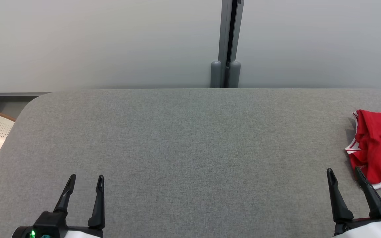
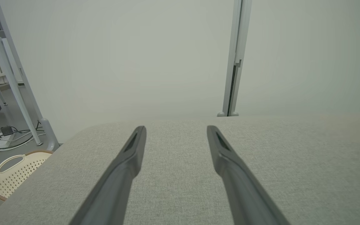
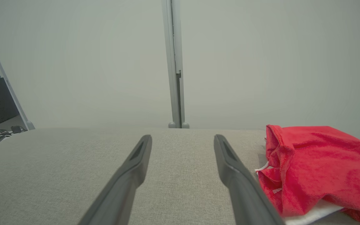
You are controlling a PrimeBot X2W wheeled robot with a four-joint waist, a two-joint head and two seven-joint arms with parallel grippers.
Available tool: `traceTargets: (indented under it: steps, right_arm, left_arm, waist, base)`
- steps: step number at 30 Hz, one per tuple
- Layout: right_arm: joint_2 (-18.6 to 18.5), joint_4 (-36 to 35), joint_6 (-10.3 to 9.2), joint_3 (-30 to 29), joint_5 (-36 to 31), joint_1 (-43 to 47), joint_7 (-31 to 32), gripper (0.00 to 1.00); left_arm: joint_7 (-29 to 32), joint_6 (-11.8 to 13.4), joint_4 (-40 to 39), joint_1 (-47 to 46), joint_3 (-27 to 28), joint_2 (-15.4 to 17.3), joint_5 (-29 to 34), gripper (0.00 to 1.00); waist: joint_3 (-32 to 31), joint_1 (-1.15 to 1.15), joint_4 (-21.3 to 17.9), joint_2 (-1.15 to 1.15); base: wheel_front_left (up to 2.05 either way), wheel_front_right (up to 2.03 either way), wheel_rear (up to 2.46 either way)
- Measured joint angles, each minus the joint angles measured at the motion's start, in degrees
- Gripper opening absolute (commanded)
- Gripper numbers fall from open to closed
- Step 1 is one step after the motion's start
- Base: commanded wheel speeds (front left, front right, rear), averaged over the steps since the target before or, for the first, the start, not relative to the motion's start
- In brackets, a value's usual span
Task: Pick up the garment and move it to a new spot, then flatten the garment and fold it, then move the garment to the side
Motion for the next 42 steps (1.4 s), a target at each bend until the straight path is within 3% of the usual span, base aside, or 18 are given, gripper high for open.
traceTargets:
  steps: [15,42]
  right_arm:
    - [0.8,-1.2,0.00,-1.7,0.1,4.7,1.5,1.00]
    - [0.6,-1.2,0.00,-1.8,0.0,4.9,1.6,1.00]
  left_arm:
    - [0.8,0.1,0.3,4.4,-0.2,0.8,-1.6,1.00]
    - [1.5,0.7,0.3,4.4,-0.8,1.6,-2.9,1.00]
  waist:
    - [-3.1,0.00,-1.1,0.00]
    - [-3.2,0.00,-1.3,0.00]
  base:
    - [0.00,0.00,0.00]
    - [0.00,0.00,0.00]
